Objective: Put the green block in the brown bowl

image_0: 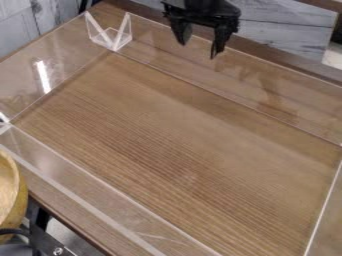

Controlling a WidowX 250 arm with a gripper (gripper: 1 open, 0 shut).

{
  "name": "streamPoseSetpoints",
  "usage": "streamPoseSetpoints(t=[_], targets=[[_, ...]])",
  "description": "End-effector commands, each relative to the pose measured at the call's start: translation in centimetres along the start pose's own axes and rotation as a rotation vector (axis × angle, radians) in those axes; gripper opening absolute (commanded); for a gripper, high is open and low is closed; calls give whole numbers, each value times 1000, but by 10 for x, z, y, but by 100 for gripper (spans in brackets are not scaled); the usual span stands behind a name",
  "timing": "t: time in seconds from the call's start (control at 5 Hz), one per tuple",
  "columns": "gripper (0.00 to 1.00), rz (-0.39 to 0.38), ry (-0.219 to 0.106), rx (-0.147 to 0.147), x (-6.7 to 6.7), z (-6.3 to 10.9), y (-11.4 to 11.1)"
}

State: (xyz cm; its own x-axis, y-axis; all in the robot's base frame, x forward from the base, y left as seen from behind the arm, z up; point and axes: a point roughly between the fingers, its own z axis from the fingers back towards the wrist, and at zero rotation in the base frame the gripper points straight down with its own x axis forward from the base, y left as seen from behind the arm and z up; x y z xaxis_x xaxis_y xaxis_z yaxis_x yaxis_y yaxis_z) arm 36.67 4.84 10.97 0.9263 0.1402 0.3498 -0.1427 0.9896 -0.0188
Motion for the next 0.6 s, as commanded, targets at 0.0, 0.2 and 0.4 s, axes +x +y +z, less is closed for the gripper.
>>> streamPoseSetpoints(t=[0.0,0.2,0.4], targets=[[100,18,-101,5,14,23,5],[100,29,-115,5,13,19,6],[100,38,-129,6,12,16,8]])
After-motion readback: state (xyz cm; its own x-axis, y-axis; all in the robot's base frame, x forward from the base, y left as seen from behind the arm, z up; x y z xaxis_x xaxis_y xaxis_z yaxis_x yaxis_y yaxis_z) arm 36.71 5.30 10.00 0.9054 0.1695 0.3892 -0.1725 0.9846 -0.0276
